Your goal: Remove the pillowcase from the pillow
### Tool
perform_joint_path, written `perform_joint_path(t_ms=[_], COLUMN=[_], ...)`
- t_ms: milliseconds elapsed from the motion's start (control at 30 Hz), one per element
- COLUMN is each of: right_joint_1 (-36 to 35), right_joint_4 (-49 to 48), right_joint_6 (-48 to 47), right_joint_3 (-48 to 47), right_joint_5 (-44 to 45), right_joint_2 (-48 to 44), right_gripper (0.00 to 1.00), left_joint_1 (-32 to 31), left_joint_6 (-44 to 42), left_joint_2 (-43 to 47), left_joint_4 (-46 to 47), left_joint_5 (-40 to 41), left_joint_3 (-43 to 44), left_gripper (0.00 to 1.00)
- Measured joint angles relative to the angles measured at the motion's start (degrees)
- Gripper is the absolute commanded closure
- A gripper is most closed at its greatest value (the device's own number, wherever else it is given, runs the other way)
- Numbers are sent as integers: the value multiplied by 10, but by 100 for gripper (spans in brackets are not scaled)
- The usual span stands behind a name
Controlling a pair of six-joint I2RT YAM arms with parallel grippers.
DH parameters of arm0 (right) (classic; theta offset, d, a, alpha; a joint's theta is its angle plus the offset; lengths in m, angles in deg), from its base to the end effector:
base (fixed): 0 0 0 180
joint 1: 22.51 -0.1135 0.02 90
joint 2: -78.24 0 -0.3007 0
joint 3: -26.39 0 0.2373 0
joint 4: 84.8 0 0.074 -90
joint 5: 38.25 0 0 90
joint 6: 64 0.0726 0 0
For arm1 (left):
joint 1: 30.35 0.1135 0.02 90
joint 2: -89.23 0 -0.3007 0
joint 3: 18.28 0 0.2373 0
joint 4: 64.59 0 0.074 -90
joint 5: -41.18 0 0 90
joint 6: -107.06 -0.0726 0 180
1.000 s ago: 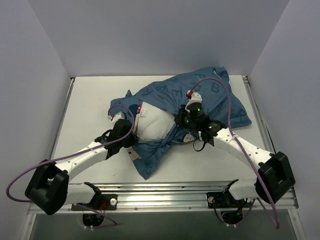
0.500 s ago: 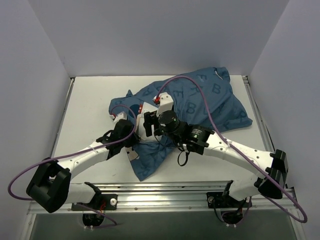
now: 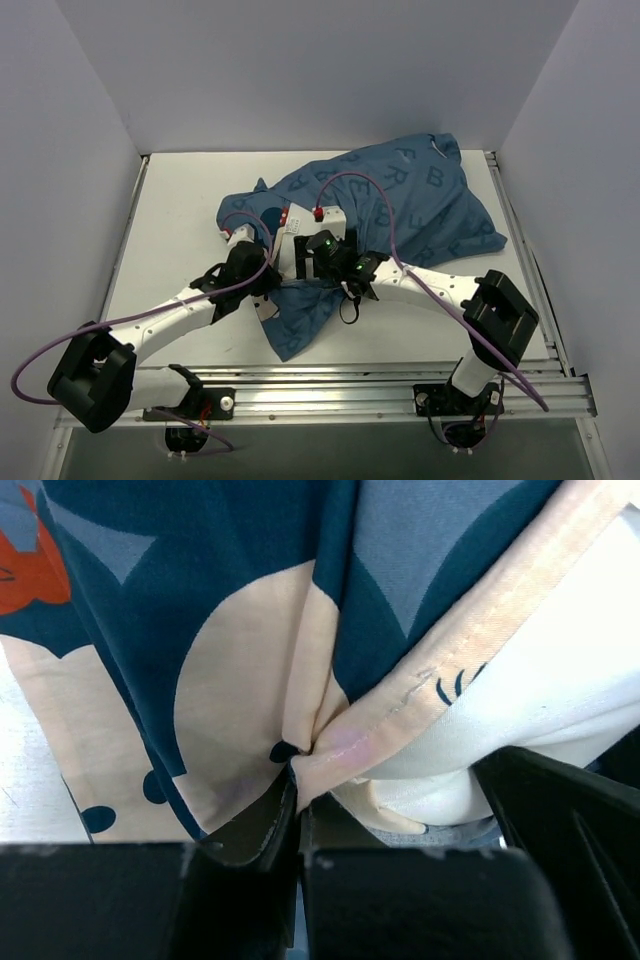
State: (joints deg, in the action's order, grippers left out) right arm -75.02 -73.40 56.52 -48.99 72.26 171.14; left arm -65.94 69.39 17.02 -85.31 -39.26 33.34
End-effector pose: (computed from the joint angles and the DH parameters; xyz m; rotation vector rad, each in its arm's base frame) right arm 0.2550 0.2906 0.2737 -0.1780 2.0755 0.5294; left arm 0.2181 -0.1413 0.2203 -0.4307 2.3155 -0.5975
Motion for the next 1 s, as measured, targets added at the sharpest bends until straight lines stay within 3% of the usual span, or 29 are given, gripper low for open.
perform_joint_path(t_ms=[367,467,500,533,567,633,1000], right_joint_1=[4,5,7,8,10,14,58], right_joint_4=[-37,-38,-40,-42,-47,-57,-40], right_joint_6=[14,14,15,12,12,13,23], right_joint_3=[0,-10,-14,-16,-17,-23,-66], right_joint_5=[-31,-32,-32,-34,-40,-59,-147], right_joint_2=[38,58,65,71,74,78,78], right_gripper=[1,22,46,59,82,100,100], left_joint_1=[0,0,0,0,0,-3,-39], left_joint_6=[0,0,0,0,0,0,1], left_joint_2=[0,0,0,0,0,0,0], left_joint_4=[-3,-5,-5,-6,-6,-5,7], left_joint_5=[2,2,2,3,2,2,20], left_joint_3=[0,0,0,0,0,0,8], left_gripper=[93,94,94,94,94,96,98])
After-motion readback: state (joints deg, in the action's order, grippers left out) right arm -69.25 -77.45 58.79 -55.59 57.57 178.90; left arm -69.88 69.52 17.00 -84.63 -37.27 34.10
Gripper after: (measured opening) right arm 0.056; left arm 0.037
